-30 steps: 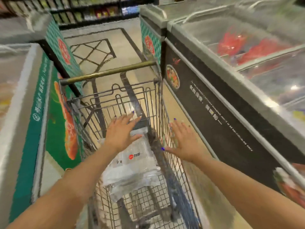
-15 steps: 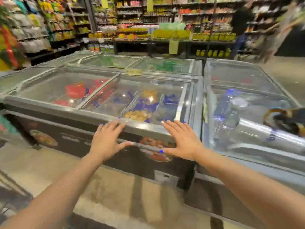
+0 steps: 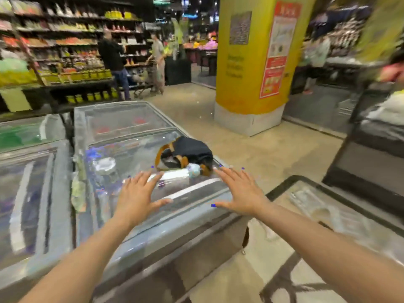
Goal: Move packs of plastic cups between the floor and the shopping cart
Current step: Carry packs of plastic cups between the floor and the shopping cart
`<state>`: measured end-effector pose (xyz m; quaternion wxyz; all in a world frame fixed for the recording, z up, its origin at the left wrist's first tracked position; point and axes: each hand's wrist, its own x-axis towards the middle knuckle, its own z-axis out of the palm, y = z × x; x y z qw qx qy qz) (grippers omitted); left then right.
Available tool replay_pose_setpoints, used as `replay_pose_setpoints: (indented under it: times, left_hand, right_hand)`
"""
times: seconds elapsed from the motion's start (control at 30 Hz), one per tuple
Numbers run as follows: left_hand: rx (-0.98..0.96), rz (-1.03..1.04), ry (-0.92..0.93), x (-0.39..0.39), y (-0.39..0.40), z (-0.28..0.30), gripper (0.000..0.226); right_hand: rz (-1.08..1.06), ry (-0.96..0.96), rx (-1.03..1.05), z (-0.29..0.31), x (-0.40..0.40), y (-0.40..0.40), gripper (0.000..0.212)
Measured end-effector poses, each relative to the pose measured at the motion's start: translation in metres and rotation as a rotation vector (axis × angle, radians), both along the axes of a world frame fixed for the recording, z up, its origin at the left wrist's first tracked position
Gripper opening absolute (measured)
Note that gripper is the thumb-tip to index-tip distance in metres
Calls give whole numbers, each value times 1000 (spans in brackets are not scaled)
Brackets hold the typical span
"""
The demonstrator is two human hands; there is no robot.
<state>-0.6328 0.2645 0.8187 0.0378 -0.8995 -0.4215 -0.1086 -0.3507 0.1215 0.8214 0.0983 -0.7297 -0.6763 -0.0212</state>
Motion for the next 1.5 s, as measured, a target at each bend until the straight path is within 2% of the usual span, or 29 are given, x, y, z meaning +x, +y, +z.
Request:
replay_pose_setpoints:
  times: [0.17,0.27,0.33,0.47,0.7,1.0,1.1,1.27,1.4,1.5]
  left_hand:
    - [51,-210,-53,146,22,17,98]
    - [85,-337,-38,218,27,24,100]
    - [103,-421,-22,258,31,25,102]
    - [72,-531,-37,322,47,24,121]
    - [-25,-649,19,435,71,-2,112]
    - [-127,-841,102,619,34,-51,113]
    - [-171,-836,105,679,25,-59,126]
    - [-176,-801,146,752,42,-68,131]
    - [-161,-776,156,795,76,-83,124]
    - [-173,-774,185,826,105,-98,111]
  right_hand:
    - [-266,8,35,-1,94,-29,104]
    - [-407,19,49,-2,131,-36,99]
    - [-476,24,62,-2,155,-39,99]
    - [-587,41,73,-5,201,-48,100]
    - [-801,107,50,-34,270,-68,97]
    - [-940,154,-37,-68,396,-109,95]
    - [-977,180,-34,-69,453,-116,96]
    - [-948,163,-81,-76,534,-108,94]
    - [-961,205,-88,-91,580,-82,91]
    - [-952,203,-114,-110,616,-55,91]
